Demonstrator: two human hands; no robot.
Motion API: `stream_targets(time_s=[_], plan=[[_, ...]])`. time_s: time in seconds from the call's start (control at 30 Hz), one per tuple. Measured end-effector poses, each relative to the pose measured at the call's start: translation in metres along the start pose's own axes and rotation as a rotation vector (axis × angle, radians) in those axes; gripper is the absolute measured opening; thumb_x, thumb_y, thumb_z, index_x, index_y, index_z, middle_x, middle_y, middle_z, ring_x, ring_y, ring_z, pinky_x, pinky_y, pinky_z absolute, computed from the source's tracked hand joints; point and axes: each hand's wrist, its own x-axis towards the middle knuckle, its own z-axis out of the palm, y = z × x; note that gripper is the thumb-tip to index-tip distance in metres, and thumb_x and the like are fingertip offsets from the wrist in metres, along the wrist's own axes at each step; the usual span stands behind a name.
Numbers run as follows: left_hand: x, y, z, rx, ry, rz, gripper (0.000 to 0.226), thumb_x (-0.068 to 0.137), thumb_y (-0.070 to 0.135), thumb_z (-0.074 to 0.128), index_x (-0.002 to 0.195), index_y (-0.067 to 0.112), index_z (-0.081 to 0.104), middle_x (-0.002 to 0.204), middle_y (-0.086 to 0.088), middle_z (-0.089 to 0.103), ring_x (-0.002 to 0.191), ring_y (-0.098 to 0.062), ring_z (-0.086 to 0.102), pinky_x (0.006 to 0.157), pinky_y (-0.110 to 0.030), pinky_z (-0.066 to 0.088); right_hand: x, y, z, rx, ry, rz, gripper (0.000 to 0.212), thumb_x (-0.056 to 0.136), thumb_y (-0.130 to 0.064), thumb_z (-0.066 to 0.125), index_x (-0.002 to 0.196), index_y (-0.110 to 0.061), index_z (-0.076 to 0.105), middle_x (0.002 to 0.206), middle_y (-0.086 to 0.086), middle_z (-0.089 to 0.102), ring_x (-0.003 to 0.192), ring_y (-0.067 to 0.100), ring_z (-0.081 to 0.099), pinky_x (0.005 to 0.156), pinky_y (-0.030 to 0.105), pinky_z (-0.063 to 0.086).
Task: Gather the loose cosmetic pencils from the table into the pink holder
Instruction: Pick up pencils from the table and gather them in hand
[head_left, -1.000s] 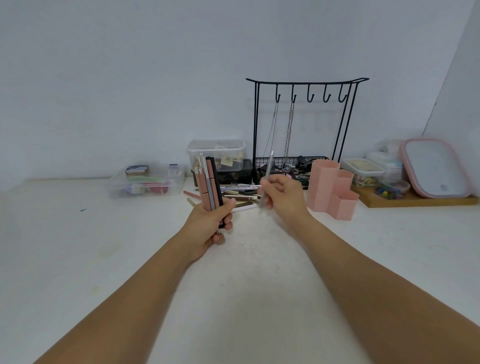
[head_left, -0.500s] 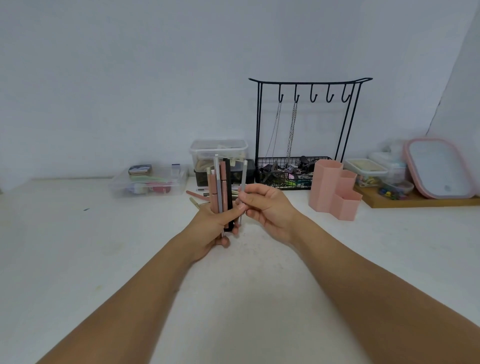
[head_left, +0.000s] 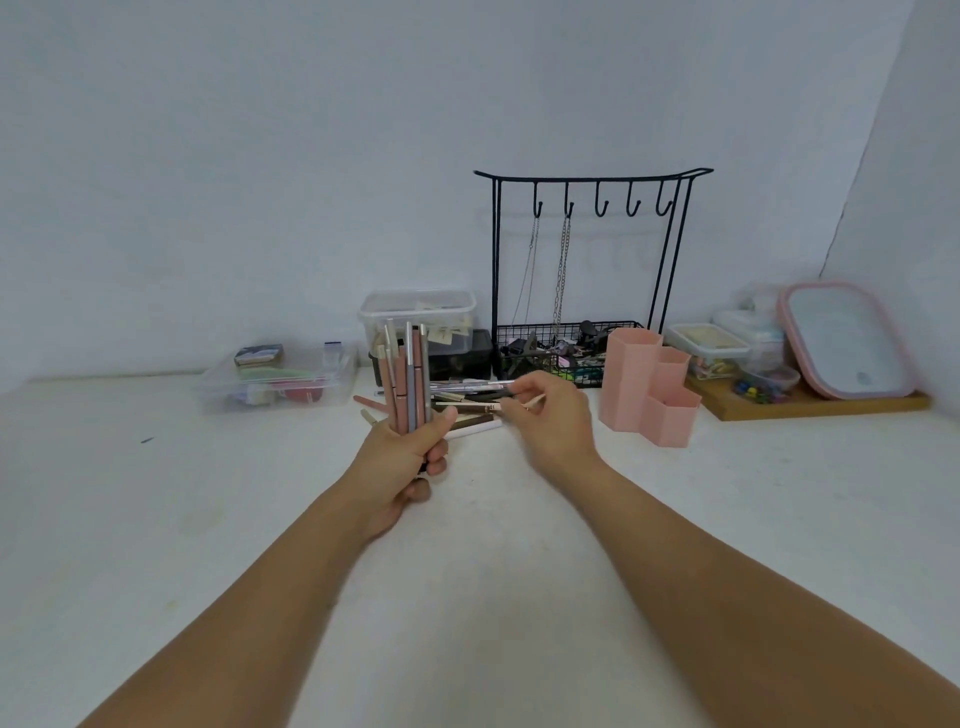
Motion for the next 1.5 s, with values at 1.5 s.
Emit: stream_targets(time_s=[1.5], plan=[[-0.004,0.009,0.005,-0.202,0.169,0.085,0.033,0.064,0.036,0.09,0.082,0.02,0.067,0.056,0.003,0.052,0.046,-0.007,0.041,0.036,-0.018,0.024,-0.029,-0.043,0.02,0.908,-0.621,0.429,0.006,0.081,0.003,0.075,0.083,-0.001,0.072,0.085,0.016,0.075,0.078,0.02,0.074,0.07,0.024,0.06]])
